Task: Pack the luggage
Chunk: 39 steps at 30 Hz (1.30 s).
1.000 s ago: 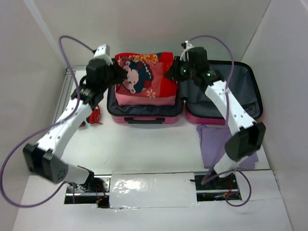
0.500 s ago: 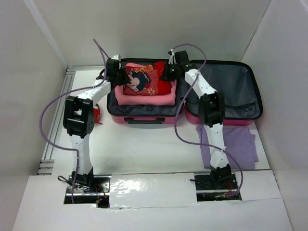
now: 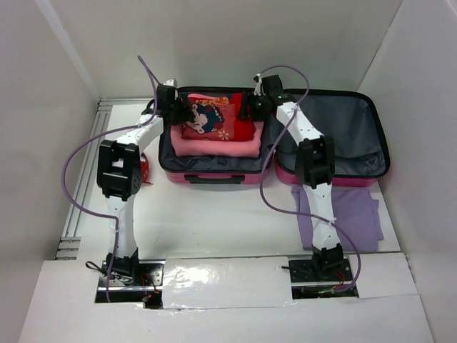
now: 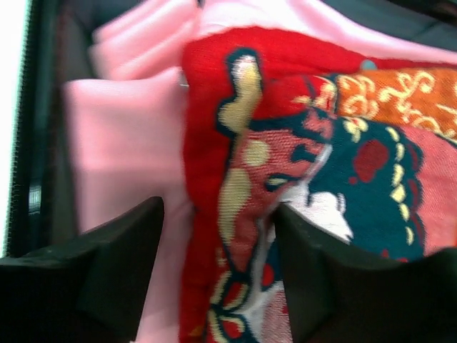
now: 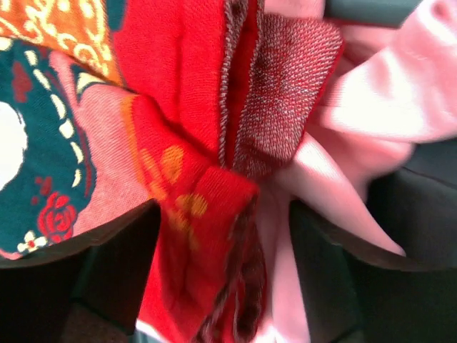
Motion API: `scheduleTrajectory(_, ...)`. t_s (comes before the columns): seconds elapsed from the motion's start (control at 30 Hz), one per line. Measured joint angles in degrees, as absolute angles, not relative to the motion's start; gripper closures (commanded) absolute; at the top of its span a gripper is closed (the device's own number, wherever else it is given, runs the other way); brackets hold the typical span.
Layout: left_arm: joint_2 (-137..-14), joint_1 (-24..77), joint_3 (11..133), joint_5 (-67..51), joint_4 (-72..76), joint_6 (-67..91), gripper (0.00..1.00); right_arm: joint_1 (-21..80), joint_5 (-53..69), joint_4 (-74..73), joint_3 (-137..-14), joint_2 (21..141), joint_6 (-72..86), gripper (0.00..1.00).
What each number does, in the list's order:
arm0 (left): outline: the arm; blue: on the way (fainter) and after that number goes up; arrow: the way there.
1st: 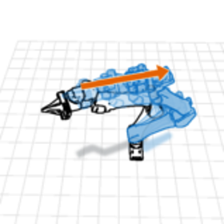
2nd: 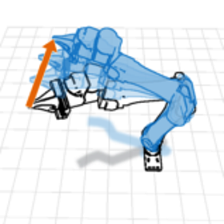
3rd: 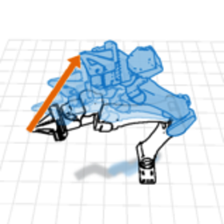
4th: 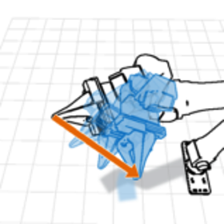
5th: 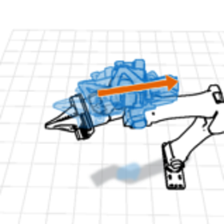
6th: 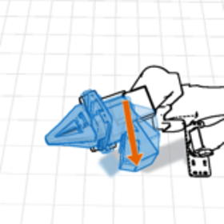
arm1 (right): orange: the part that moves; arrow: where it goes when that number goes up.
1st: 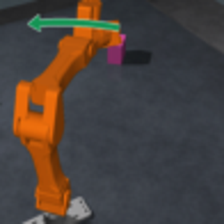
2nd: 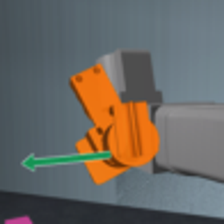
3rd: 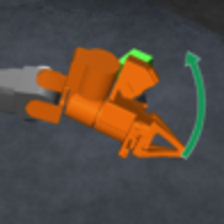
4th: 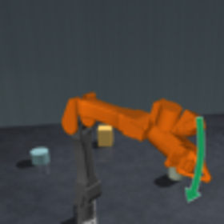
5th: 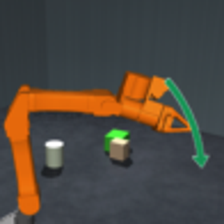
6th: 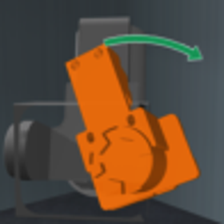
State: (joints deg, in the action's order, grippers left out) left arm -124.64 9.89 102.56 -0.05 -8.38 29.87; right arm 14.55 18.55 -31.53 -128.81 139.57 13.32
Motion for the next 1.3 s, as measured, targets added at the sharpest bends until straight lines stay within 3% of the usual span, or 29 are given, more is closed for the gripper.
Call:
scheduleTrajectory(0.03,-124.49,9.74,102.56,0.32,-8.67,29.41,0.01,14.44,17.82,-32.05,-128.81,139.09,12.97,0.15)
scheduleTrajectory(0.07,-124.27,9.56,102.80,0.82,-9.32,28.58,0.00,14.41,17.19,-32.69,-128.97,138.39,12.73,0.08)
scheduleTrajectory(0.17,-123.52,9.41,105.84,1.98,-11.88,27.07,0.00,14.35,13.98,-35.33,-130.23,134.93,11.88,0.02)
scheduleTrajectory(0.4,-113.60,9.78,112.07,1.76,-14.41,23.94,0.00,13.80,7.46,-36.21,-127.15,115.04,10.33,0.01)
scheduleTrajectory(0.53,-102.08,12.40,109.36,-0.27,-13.69,24.08,0.00,12.38,2.39,-35.05,-113.12,93.43,11.05,0.01)
scheduleTrajectory(0.7,-87.64,24.01,96.62,-2.37,-10.81,25.78,0.00,5.76,-4.23,-34.79,-87.90,68.73,14.66,0.01)
scheduleTrajectory(0.83,-84.23,33.08,85.97,-1.89,-10.66,27.42,0.00,1.52,-8.40,-39.66,-71.48,60.64,19.05,0.01)
scheduleTrajectory(1.07,-84.62,34.37,76.77,-1.67,-14.90,29.67,0.00,-2.31,-8.97,-47.68,-51.27,55.02,27.75,0.01)
scheduleTrajectory(1.3,-84.58,42.06,76.71,-1.08,-14.83,30.24,0.00,-2.31,-6.31,-44.53,-44.36,48.86,37.23,0.37)
